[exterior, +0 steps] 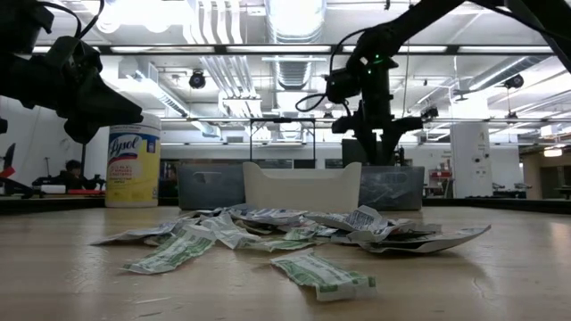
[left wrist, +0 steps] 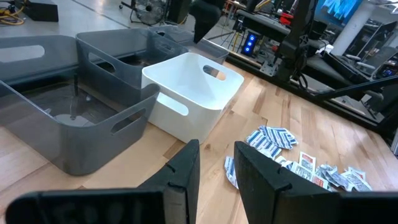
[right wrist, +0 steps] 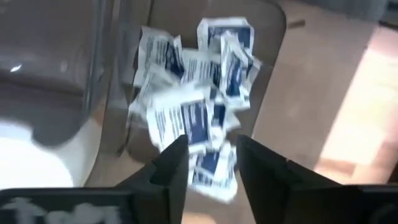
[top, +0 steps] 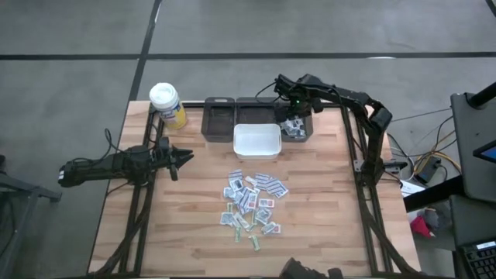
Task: Pick & Place First Aid Supplies
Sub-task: Put the blue alcohol pad into the right black bin
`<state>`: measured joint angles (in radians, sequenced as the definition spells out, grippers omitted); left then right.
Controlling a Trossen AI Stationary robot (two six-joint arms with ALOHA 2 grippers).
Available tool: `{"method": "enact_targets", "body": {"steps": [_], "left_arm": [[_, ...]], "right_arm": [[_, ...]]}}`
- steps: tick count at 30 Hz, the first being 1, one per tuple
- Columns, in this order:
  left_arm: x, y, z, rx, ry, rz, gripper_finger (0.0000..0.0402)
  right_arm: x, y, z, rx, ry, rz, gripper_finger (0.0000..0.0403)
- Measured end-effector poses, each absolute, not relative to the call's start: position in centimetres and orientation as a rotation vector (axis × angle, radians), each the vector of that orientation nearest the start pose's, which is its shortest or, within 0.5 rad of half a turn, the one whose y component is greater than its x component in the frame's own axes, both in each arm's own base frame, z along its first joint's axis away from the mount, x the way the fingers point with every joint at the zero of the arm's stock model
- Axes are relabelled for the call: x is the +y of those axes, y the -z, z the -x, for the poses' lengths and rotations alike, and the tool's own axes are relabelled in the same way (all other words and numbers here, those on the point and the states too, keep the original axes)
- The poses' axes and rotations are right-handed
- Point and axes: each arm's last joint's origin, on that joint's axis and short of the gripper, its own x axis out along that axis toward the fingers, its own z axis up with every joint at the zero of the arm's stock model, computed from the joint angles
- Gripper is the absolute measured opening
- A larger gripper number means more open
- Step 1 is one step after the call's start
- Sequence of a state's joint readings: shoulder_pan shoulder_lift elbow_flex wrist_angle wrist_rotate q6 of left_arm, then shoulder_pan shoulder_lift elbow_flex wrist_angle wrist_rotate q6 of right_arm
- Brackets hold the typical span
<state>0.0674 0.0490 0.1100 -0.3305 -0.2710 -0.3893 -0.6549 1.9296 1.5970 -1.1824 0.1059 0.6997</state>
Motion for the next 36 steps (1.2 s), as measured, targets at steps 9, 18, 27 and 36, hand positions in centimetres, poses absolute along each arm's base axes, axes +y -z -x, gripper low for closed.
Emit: {"method": "enact_targets", "body": {"steps": [9,18,27,36], "left_arm": [[1.4,-16.6,-8.9,0.2,-0.384,0.356,0.0094],[1.4,-16.6,-8.9,0.201,-0.384,0.356,0.0094],[1.4,-16.6,-8.9,0.201,-0.385,0.356,0.0094],[1.4,-16.6,-8.9,0.2,-0.384,0.356,0.0094]], "right_arm": [[-19.8,-25.6,-29.2,1.255,1.049,-0.943,0.0148],[-15.4,-26.7,-30.7,1.308,0.897,-0.906,0.0106],[-10.1,-27.0,-32.4,1.359,0.805,-0.831,0.0061],[-5.5,-27.0,-33.4,1.4,0.731,-0.765,0.0023]]}}
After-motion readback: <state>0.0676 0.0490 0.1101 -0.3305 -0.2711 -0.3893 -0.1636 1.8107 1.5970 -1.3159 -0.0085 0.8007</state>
